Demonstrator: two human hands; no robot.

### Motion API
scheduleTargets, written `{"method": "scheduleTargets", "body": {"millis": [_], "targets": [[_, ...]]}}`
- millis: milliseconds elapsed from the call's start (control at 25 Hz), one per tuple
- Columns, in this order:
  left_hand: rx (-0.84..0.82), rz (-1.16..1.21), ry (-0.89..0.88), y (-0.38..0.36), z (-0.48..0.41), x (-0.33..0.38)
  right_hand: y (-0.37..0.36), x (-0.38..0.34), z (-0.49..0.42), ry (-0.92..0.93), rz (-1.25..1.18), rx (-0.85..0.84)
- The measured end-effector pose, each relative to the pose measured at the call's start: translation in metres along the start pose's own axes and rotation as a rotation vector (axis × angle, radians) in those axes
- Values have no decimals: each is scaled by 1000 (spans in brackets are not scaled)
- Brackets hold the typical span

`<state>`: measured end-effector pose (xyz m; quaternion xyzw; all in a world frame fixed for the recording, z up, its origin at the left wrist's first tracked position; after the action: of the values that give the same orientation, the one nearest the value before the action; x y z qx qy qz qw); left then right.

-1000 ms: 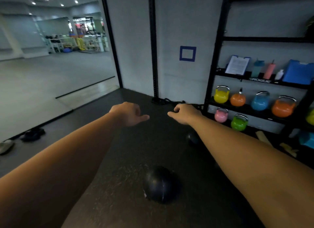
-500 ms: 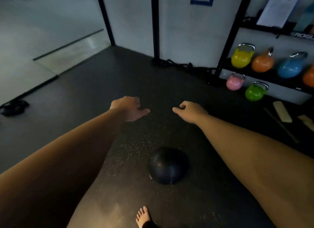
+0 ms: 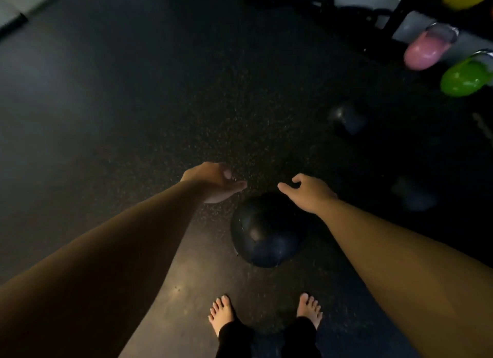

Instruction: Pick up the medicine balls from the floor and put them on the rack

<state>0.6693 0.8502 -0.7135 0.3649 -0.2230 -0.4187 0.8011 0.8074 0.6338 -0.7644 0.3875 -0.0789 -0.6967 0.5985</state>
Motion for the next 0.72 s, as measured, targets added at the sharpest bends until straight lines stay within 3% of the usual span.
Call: {"method": "scheduleTargets", "body": {"millis": [160,360,480,720], "targets": [[33,64,70,-106,-91,2,-63,83,-100,-48,27,-12],[-97,254,141,-250,-186,11,-134,149,-204,-80,63,-18],[-140,340,204,-305,-217,15,-166,165,-239,-91,29,-20],[-140,821,337,-357,-227,8,-203,188,-254,-125,-156,-31]]}}
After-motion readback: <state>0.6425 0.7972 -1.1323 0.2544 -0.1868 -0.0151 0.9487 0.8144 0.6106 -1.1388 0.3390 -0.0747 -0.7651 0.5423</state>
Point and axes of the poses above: each hand's wrist, its own z-axis away from the middle knuckle, its own y-axis out of the back of the hand, x = y × z, the point moved 8 cm from there along -z, towards the middle knuckle, and after that the axes turned 14 degrees about -z, right-handed, at the moved point
